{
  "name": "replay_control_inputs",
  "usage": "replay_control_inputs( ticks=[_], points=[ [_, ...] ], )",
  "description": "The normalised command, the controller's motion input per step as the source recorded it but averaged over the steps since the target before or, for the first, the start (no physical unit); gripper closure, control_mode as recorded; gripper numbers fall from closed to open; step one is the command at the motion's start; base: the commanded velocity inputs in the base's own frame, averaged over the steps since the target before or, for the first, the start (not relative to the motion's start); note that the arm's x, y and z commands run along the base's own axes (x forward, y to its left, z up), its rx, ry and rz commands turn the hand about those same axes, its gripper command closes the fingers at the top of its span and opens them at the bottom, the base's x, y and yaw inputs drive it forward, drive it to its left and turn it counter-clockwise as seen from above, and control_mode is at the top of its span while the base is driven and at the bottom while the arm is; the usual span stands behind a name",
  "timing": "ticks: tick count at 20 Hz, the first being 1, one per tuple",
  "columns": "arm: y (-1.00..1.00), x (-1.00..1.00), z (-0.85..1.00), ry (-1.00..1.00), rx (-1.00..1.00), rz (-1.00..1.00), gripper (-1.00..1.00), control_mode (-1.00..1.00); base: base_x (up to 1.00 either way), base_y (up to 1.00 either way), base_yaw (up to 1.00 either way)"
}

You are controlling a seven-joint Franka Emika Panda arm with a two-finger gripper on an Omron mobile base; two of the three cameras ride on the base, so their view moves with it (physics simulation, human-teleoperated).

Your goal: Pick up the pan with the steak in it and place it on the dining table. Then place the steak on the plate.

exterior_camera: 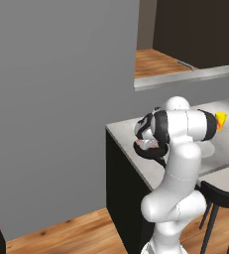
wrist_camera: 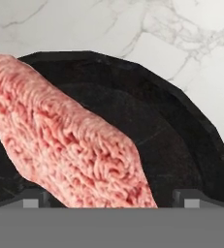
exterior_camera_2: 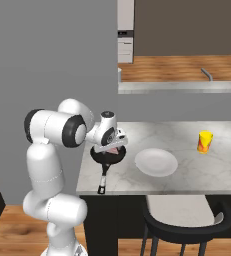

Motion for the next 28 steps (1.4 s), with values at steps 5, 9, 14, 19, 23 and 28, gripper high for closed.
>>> replay_control_inputs(
  ticks=[5, 9, 14, 19, 23, 28],
  points=[
    [0.00, 0.00, -0.13, 0.00, 0.00, 0.00, 1.00, -1.00, 0.00, 0.00, 0.00],
    [0.00, 0.00, -0.01, 0.00, 0.00, 0.00, 1.00, -1.00, 0.00, 0.00, 0.00],
    [0.00, 0.00, 0.14, 0.00, 0.01, 0.00, 1.00, -1.00, 0.00, 0.00, 0.00],
    [0.00, -0.10, 0.36, 0.00, 0.00, -0.04, 1.00, -1.00, 0.00, 0.00, 0.00],
    [-0.04, -0.26, 0.50, 0.00, 0.01, -0.04, 1.00, -1.00, 0.00, 0.00, 0.00],
    [-0.14, -0.37, 0.54, 0.00, 0.02, -0.04, 1.00, -1.00, 0.00, 0.00, 0.00]
  ],
)
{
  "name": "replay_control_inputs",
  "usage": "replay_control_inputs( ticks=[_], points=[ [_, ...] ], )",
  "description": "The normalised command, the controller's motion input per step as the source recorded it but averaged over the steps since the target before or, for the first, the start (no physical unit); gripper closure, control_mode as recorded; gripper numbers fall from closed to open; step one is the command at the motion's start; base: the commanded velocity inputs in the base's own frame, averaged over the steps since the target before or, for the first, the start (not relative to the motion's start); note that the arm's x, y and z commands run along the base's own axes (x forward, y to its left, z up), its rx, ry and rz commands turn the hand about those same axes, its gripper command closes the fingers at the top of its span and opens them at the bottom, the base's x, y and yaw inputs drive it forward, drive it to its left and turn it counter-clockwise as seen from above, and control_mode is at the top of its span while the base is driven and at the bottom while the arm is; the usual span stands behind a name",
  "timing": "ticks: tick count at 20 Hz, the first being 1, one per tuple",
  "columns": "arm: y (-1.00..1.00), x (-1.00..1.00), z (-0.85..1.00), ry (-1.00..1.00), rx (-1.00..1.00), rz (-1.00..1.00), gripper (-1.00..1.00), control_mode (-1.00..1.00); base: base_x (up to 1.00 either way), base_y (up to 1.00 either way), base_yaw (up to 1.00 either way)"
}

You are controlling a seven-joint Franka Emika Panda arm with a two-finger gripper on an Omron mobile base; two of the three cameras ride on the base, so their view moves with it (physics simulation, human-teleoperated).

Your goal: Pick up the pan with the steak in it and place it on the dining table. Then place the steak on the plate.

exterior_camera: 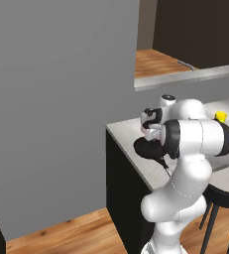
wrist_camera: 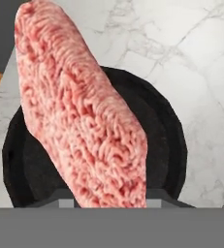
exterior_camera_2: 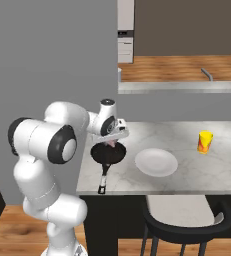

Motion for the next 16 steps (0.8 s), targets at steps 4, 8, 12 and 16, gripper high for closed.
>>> replay_control_inputs(
  ticks=[4, 8, 12, 16],
  points=[
    [-0.27, -0.41, 0.43, 0.00, 0.01, -0.06, 1.00, -1.00, 0.00, 0.00, 0.00],
    [-0.44, -0.29, 0.17, 0.00, 0.00, -0.05, 1.00, -1.00, 0.00, 0.00, 0.00],
    [-0.59, -0.04, 0.00, 0.05, 0.00, -0.05, 1.00, -1.00, 0.00, 0.00, 0.00],
    [-0.69, 0.00, 0.00, 0.07, 0.00, -0.04, 1.00, -1.00, 0.00, 0.00, 0.00]
  ],
)
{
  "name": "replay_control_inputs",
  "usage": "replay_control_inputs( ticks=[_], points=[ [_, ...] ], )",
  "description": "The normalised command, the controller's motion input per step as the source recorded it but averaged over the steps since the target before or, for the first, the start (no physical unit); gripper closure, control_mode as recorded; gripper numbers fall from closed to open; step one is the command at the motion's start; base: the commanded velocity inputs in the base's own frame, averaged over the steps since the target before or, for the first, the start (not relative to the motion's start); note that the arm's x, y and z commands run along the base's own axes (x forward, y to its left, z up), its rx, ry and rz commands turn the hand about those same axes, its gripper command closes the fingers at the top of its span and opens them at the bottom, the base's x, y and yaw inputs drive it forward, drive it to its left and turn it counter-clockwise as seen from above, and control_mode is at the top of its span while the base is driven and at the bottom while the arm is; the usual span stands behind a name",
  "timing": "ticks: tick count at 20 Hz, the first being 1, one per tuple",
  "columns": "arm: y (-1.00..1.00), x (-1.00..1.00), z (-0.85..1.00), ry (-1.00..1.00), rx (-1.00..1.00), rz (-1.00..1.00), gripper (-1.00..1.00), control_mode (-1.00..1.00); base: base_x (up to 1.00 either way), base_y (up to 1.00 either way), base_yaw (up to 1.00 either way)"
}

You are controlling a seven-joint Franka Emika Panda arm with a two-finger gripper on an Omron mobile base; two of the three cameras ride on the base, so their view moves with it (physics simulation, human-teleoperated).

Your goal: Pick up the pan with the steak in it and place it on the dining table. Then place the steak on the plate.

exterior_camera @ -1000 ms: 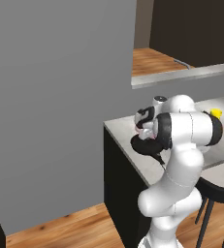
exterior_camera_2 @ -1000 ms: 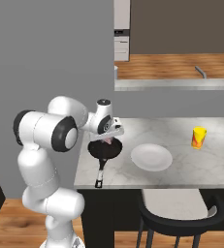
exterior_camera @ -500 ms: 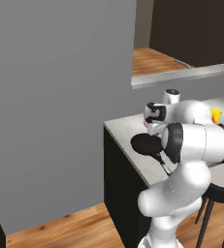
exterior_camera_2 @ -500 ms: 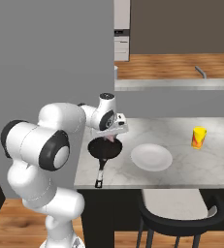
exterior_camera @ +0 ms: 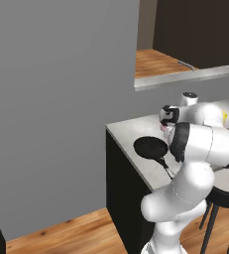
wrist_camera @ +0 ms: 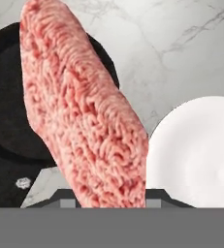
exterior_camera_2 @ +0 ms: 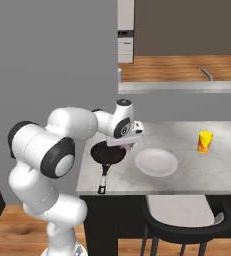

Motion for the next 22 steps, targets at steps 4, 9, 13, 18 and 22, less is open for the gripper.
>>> replay_control_inputs(
  ticks=[4, 9, 13, 18, 22],
  points=[
    [-0.72, 0.04, 0.00, 0.09, 0.00, -0.03, 1.00, -1.00, 0.00, 0.00, 0.00],
    [-0.72, 0.15, 0.00, 0.09, 0.00, -0.02, 1.00, -1.00, 0.00, 0.00, 0.00],
    [-0.75, 0.01, 0.00, 0.03, 0.03, 0.00, 1.00, -1.00, 0.00, 0.00, 0.00],
    [-0.42, 0.00, 0.00, 0.00, 0.02, 0.00, 1.00, -1.00, 0.00, 0.00, 0.00],
    [0.00, 0.00, 0.00, 0.00, 0.00, 0.00, 1.00, -1.00, 0.00, 0.00, 0.00]
  ],
)
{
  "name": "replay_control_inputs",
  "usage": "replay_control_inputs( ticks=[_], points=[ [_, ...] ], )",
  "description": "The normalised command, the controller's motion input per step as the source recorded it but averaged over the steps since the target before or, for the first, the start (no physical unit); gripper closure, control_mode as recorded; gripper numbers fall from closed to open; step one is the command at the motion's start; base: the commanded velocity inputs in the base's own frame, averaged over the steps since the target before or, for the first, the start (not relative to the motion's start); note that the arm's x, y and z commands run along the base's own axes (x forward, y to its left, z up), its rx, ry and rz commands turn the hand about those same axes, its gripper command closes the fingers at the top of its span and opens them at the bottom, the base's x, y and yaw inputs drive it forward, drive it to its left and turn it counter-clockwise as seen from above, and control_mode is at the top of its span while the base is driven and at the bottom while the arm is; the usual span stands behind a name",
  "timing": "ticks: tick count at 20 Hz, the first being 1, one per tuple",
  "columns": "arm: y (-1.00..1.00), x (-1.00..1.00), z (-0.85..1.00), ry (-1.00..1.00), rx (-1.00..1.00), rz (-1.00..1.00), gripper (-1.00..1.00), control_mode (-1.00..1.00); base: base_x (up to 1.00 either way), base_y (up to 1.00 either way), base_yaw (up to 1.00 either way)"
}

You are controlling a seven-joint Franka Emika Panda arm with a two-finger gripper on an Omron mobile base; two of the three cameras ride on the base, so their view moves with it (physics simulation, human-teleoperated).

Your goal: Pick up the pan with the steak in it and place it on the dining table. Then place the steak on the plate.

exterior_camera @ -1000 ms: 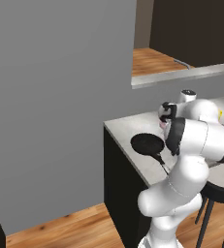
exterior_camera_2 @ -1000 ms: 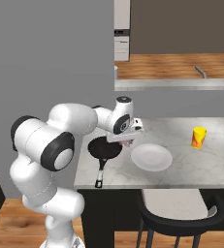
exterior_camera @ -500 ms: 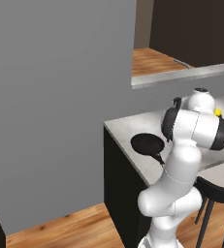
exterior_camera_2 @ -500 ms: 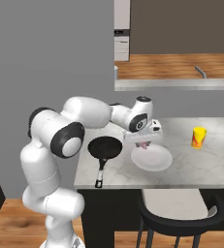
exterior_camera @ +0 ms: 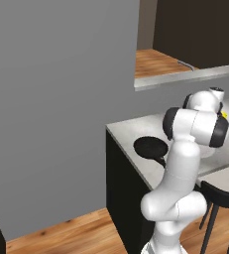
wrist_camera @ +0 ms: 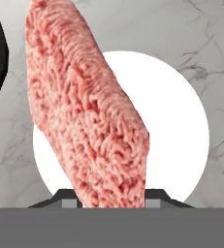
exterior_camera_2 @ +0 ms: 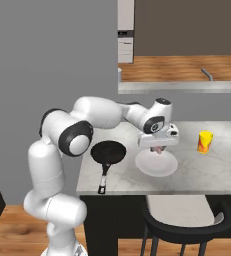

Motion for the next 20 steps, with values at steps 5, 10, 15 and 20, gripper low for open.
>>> replay_control_inputs(
  ticks=[5, 10, 15, 20],
  points=[
    [0.00, 0.00, -0.14, 0.00, 0.00, 0.00, 1.00, -1.00, 0.00, 0.00, 0.00],
    [0.00, 0.03, -0.26, 0.00, 0.00, 0.00, 1.00, -1.00, 0.00, 0.00, 0.00],
    [0.00, 0.03, -0.30, 0.00, 0.00, 0.00, 1.00, -1.00, 0.00, 0.00, 0.00],
    [0.00, 0.11, -0.27, 0.00, 0.00, 0.00, 1.00, -1.00, 0.00, 0.00, 0.00]
  ],
)
